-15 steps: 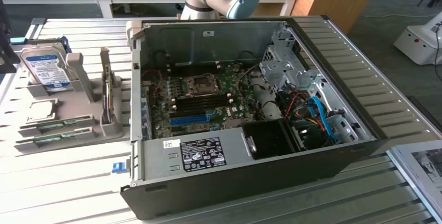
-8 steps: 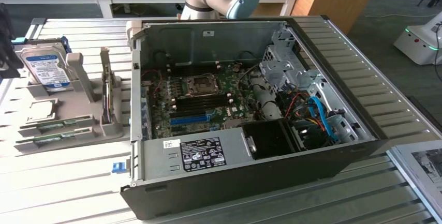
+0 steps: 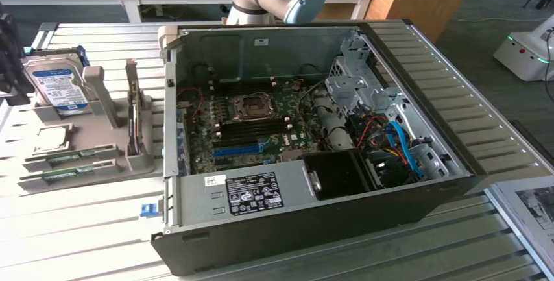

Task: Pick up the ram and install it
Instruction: 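Pick up the ram and move it above insertion slot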

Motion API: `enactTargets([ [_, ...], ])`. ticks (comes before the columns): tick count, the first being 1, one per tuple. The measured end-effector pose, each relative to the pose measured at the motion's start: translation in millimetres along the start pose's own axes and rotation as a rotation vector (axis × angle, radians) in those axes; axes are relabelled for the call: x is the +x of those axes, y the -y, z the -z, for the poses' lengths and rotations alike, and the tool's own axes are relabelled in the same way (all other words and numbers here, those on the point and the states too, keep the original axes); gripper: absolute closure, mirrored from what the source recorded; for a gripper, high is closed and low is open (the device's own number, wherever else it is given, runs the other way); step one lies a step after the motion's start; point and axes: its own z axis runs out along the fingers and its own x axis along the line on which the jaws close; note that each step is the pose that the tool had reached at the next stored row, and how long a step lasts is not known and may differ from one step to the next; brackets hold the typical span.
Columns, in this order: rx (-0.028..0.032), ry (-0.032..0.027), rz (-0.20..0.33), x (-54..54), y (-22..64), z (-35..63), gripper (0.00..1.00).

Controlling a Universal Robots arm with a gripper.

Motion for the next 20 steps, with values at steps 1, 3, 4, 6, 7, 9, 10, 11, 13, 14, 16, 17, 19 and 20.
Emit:
enactTargets([
  [1, 0.0000, 0.0000, 0.000, 0.0, 0.0, -1.7, 0.70],
  [3, 0.0000, 0.0000, 0.000, 0.1, 0.1, -4.9, 0.70],
  [4, 0.0001, 0.0000, 0.000, 0.2, 0.1, -6.4, 0.70],
  [6, 0.0001, 0.0000, 0.000, 0.2, 0.2, -9.5, 0.70],
  [7, 0.0001, 0.0000, 0.000, 0.3, 0.3, -11.0, 0.70],
  [9, 0.0001, 0.0000, 0.000, 0.3, 0.4, -14.1, 0.70],
  [10, 0.0001, 0.0000, 0.000, 0.4, 0.4, -15.9, 0.70],
  [11, 0.0001, 0.0001, 0.000, 0.4, 0.5, -17.7, 0.70],
  [13, 0.0000, -0.0001, 0.000, 0.5, 0.5, -21.3, 0.70],
  [14, 0.0001, 0.0000, 0.000, 0.5, 0.6, -23.2, 0.70],
  [16, 0.0000, 0.0000, 0.000, 0.7, 0.7, -26.8, 0.70],
  [17, 0.0000, 0.0000, 0.000, 0.7, 0.7, -28.7, 0.70],
  [19, 0.0001, 0.0000, 0.000, 0.8, 0.9, -32.3, 0.70],
  [20, 0.0002, 0.0001, 0.000, 0.8, 0.9, -34.1, 0.70],
])
